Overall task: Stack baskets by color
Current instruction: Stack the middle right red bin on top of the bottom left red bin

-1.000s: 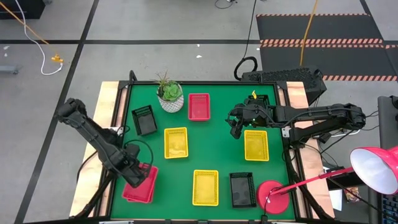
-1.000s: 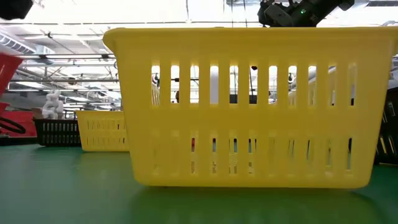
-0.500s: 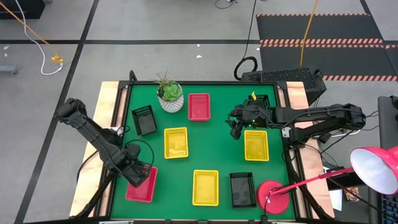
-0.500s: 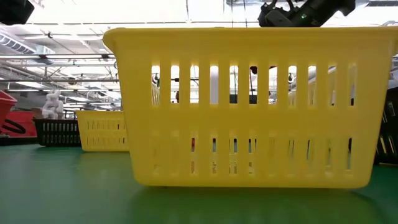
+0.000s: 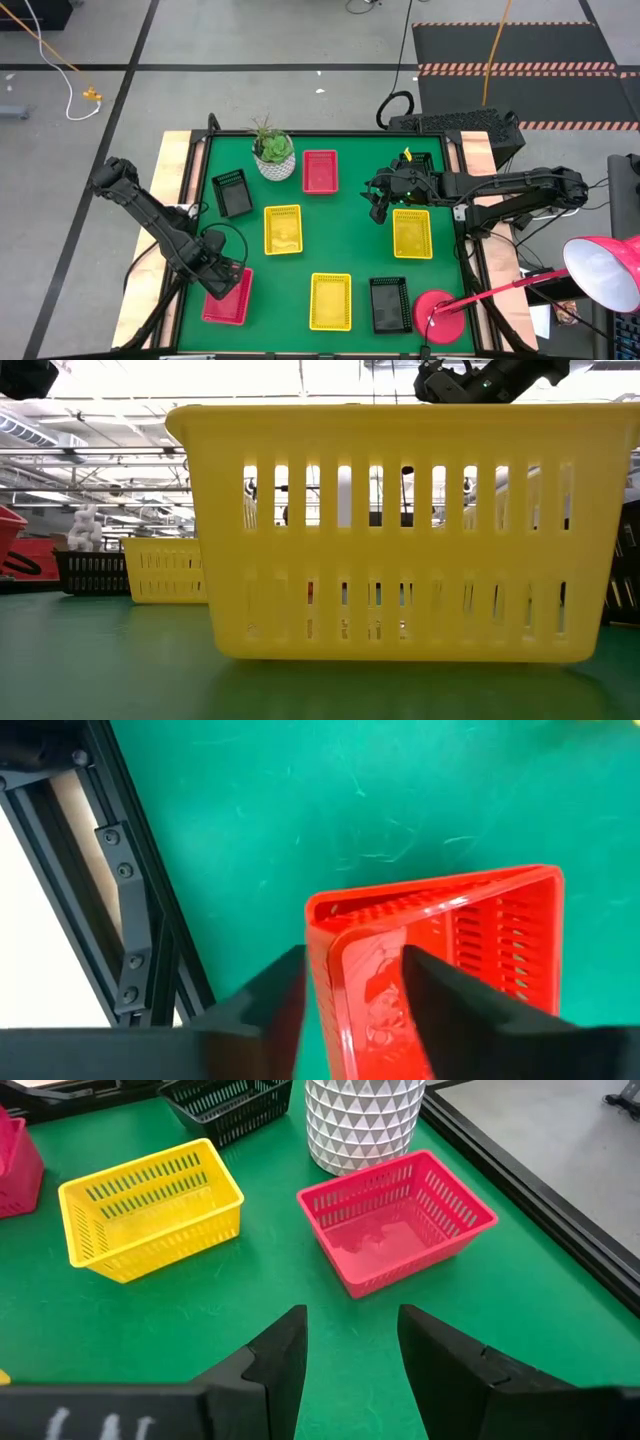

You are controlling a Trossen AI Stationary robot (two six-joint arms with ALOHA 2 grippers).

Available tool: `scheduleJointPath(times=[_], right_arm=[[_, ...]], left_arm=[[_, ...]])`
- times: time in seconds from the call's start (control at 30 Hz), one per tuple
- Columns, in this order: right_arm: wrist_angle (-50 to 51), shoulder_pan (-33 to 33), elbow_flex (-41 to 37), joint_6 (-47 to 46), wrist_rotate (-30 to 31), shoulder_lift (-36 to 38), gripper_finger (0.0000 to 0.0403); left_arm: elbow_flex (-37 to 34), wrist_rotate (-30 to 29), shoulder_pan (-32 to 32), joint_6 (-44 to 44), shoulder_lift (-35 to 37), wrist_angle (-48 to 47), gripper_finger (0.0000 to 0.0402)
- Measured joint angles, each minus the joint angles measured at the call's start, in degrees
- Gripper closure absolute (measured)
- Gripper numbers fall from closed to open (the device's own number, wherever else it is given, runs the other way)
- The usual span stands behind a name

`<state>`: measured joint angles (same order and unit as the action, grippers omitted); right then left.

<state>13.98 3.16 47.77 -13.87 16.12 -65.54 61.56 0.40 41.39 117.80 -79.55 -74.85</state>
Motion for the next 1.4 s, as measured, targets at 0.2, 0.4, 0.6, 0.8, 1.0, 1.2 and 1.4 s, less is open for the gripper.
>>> scheduleJointPath(times=[0.2,0.4,0.6,0.8,1.0,1.2,1.4], right_arm=[[0.02,0.0,0.0,0.0,0.0,0.0,0.025],[0.04,0.0,0.0,0.0,0.0,0.0,0.025],[0.07,0.0,0.0,0.0,0.0,0.0,0.025],[0.05,0.0,0.0,0.02,0.01,0.0,0.025],[0.63,0.0,-0.02,0.01,0.02,0.0,0.025],[0.85,0.0,-0.04,-0.26,0.02,0.0,0.025],[0.84,0.0,-0.04,-0.39,0.02,0.0,0.025]], left_arm=[[0.0,-1.87,0.1,-0.47,0.0,-0.02,0.0385],[0.0,-3.47,0.66,-0.61,0.22,-0.02,0.0387],[0.0,-7.03,2.45,1.69,4.04,1.03,0.0391],[0.0,-13.3,4.45,4.42,6.85,2.25,0.0395],[0.0,-12.4,5.31,5.82,4.6,2.8,0.0397],[0.0,-11.14,5.26,5.81,1.54,2.52,0.0341],[-0.11,-6.51,5.18,5.78,-1.14,1.02,0.0237]])
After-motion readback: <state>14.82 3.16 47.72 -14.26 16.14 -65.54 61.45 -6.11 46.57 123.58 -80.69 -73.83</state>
